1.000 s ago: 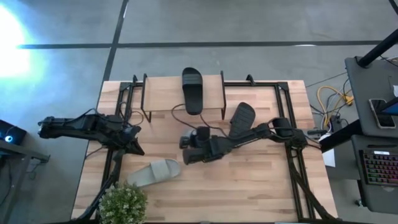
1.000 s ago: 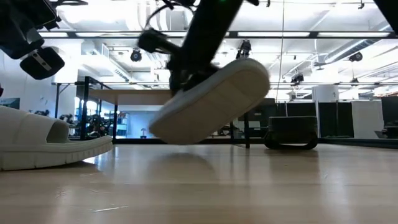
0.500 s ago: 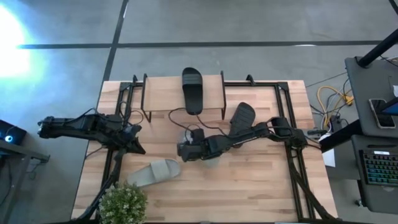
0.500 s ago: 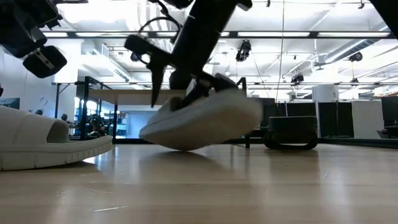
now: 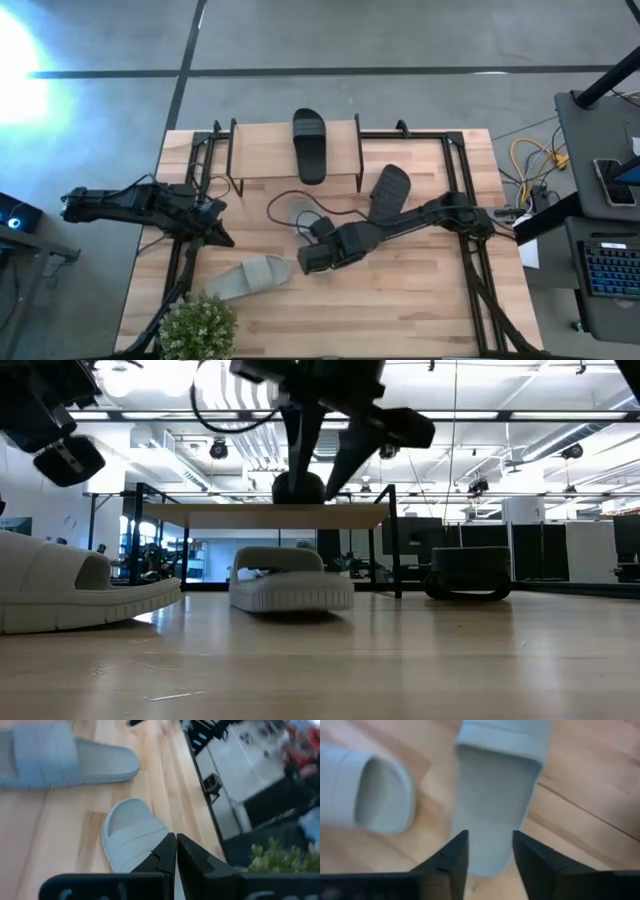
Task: Pick and place slides into the shelf
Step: Put the bottom gray slide under the shelf
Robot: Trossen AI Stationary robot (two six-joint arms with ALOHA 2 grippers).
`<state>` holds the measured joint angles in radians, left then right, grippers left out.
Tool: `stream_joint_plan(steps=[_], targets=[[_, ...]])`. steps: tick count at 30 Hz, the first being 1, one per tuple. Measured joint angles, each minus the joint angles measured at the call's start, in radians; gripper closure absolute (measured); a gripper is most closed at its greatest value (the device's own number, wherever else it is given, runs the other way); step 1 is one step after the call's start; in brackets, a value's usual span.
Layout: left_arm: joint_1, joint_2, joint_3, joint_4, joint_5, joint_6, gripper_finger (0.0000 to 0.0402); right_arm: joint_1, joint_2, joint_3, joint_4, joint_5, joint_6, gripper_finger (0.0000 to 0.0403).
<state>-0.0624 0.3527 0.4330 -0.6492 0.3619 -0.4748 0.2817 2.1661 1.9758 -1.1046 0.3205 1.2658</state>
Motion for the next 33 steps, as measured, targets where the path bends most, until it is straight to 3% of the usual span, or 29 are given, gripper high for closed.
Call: stream_joint_plan(steps=[3, 5, 7, 14, 19, 24, 30, 33], targets=[[-0.003, 0.013, -0.023, 0.063, -0.003, -0.141, 0.0402, 0.000, -0.003, 0.001, -0.007, -0.009, -0.073, 0.0324], [-0.011, 0.029, -0.029, 0.089, -0.006, -0.148, 0.0402, -0.001, -0.003, 0.001, -0.036, -0.004, -0.117, 0.0371], [-0.014, 0.062, -0.026, 0.122, -0.046, -0.113, 0.0402, -0.001, -0.005, 0.001, -0.081, 0.005, -0.130, 0.0385], [-0.021, 0.286, -0.024, 0.429, -0.231, 0.017, 0.0402, 0.014, -0.030, 0.001, -0.219, 0.000, -0.090, 0.0394], [-0.034, 0.489, -0.024, 0.562, -0.386, 0.142, 0.0402, 0.056, -0.103, 0.001, -0.236, 0.083, -0.050, 0.0394], [-0.041, 0.698, -0.024, 0.652, -0.421, 0.142, 0.0402, 0.106, -0.193, -0.001, -0.293, 0.170, 0.026, 0.0394], [-0.043, 0.937, -0.015, 0.906, -0.450, 0.143, 0.0402, 0.169, -0.276, -0.004, -0.423, 0.308, 0.180, 0.0394], [-0.043, 1.037, 0.007, 0.955, -0.474, 0.155, 0.0402, 0.190, -0.293, -0.005, -0.468, 0.340, 0.223, 0.0394]])
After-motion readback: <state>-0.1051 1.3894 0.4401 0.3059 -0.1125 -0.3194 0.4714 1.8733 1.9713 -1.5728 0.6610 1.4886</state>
